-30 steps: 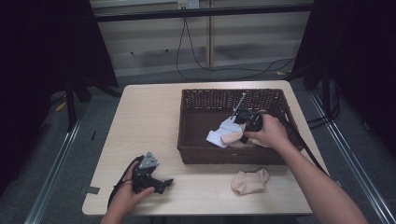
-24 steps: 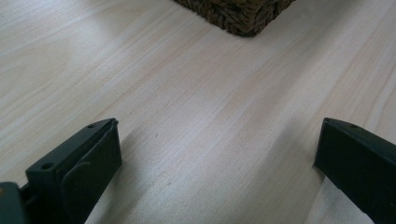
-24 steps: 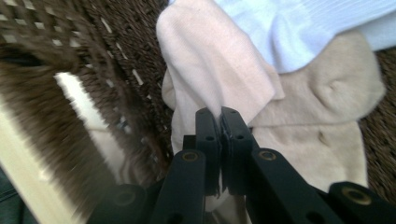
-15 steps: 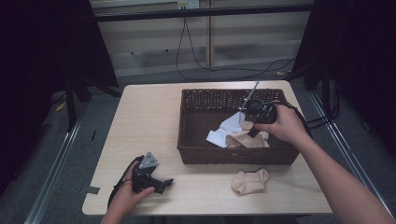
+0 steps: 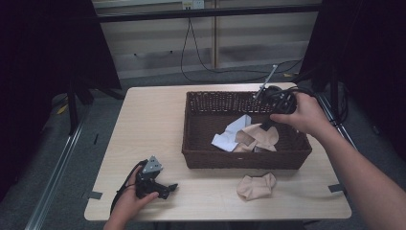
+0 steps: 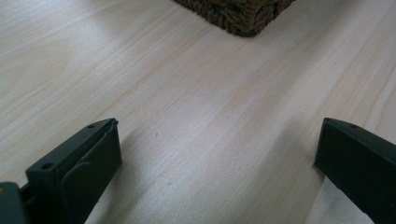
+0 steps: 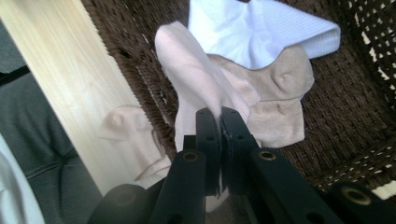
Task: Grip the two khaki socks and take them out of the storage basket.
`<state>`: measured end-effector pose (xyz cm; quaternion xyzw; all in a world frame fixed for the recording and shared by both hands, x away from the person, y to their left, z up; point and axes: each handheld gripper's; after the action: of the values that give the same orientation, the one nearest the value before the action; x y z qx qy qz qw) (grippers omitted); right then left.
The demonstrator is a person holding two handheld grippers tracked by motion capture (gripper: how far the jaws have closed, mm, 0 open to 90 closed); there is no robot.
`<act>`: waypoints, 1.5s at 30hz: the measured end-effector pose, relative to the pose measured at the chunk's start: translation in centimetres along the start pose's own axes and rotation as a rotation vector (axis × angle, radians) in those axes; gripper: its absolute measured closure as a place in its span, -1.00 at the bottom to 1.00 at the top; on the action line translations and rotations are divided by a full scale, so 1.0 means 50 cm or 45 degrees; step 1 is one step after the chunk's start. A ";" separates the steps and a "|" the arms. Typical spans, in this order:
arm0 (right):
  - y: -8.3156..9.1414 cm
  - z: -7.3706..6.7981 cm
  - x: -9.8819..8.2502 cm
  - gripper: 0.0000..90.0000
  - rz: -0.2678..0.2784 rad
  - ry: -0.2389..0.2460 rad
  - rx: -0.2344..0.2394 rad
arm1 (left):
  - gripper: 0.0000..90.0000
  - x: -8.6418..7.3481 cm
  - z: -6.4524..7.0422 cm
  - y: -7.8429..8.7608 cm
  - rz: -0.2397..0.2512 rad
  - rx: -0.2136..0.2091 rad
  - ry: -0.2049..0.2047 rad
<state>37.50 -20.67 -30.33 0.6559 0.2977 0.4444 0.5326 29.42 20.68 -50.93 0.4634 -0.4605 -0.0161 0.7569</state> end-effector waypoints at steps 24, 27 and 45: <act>0.094 -0.039 0.013 0.95 0.023 0.088 0.023 | -1.00 0.000 0.000 0.001 -0.007 0.000 0.002; 0.099 -0.050 0.011 0.95 0.040 0.106 0.028 | -1.00 0.000 0.000 0.001 -0.007 0.000 0.001; 0.091 -0.112 -0.006 0.95 0.057 0.214 0.103 | -1.00 0.000 0.000 0.000 0.001 -0.007 0.003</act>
<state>31.94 -19.63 -25.82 0.6437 0.3445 0.4972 0.4687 29.42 20.68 -50.95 0.4611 -0.4598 -0.0164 0.7588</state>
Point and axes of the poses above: each handheld gripper's, and its own axes: y roughly backward along the jaws, x roughly out of its top, z roughly to its right, and after that the axes turned 11 degrees about y, right-handed
